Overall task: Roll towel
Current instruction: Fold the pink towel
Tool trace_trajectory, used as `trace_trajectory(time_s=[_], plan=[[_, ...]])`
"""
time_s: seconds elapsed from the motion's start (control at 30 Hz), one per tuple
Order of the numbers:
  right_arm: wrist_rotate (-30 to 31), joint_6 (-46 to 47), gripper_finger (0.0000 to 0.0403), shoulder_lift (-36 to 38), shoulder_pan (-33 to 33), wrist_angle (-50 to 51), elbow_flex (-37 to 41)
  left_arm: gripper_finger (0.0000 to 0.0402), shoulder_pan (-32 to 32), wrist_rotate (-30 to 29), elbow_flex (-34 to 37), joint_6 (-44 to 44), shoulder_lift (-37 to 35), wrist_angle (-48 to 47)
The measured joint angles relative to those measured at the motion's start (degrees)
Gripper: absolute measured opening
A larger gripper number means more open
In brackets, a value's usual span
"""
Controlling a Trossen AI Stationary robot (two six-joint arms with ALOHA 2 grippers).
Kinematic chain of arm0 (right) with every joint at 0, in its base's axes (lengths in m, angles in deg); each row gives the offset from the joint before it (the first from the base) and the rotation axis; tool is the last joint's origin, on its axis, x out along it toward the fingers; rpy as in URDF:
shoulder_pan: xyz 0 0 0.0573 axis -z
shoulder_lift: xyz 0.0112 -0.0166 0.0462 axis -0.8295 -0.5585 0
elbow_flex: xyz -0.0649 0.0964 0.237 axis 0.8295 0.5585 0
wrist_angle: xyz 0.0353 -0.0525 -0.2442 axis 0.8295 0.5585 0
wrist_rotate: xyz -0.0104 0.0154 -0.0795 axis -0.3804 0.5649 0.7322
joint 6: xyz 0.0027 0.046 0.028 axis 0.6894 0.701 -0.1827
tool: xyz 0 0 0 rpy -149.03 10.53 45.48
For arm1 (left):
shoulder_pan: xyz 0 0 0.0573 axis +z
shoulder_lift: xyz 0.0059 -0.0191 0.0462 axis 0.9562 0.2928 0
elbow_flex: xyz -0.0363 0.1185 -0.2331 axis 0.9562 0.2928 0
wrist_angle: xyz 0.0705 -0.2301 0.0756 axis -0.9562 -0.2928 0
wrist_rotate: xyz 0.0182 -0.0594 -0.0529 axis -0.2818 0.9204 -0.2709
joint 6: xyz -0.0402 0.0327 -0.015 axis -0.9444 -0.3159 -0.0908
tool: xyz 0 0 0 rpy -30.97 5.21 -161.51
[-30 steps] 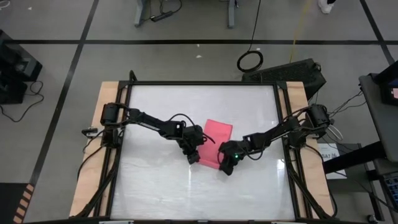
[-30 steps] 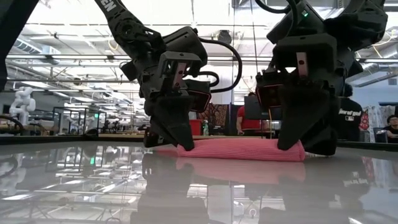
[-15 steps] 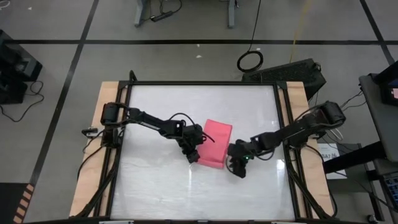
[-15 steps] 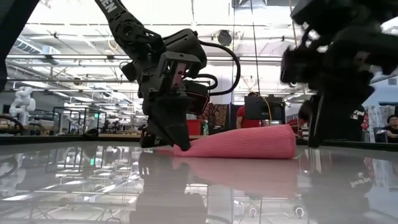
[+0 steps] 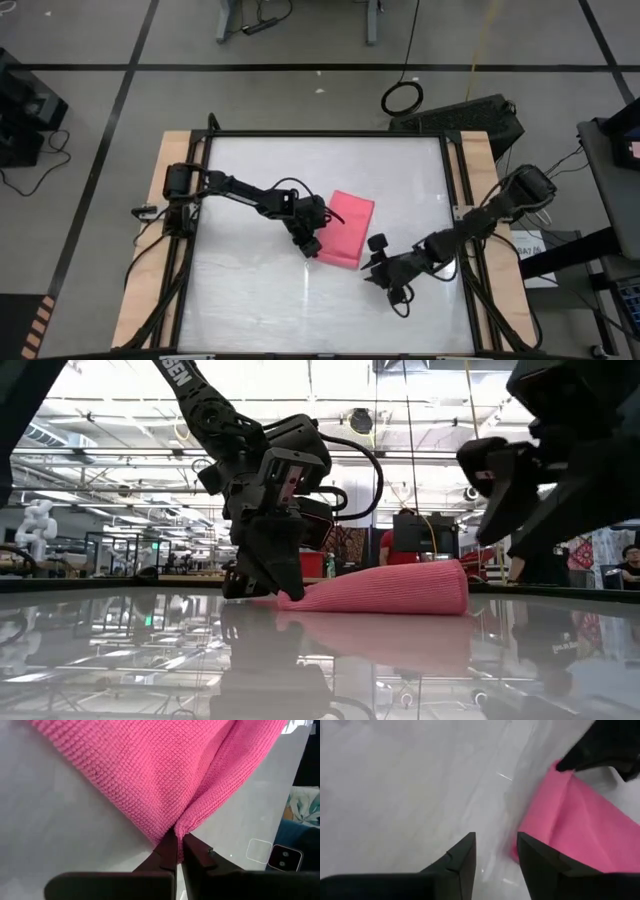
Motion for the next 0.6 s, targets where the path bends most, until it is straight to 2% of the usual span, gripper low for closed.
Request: trace_trajectory(time_s=[0.1, 0.17, 0.23, 0.37, 0.6], plan=[[0.88, -2.31, 0.0151, -2.60, 0.10, -3.74, 0.00, 0.0012, 0.32, 0.48, -0.01, 0.01, 0.00, -0.41], [3.66, -3.64, 0.0165, -4.02, 0.07, -6.69, -0.14, 0.0012, 0.52, 0.90, -0.02, -0.01, 0.00, -0.68], [6.09, -5.04, 0.0179, -4.91, 0.15, -8.29, -0.32, 0.0012, 0.58, 1.12, -0.02, 0.00, 0.00, -0.90], [7.27, -6.88, 0.0199, -7.01, 1.32, -9.11, -1.19, 0.0012, 0.58, 1.39, -0.02, 0.00, 0.00, -1.08], [5.75, -4.78, 0.0187, -10.86, 2.60, -9.33, -1.41, 0.0012, 0.58, 2.17, -0.04, 0.04, 0.00, -1.97]])
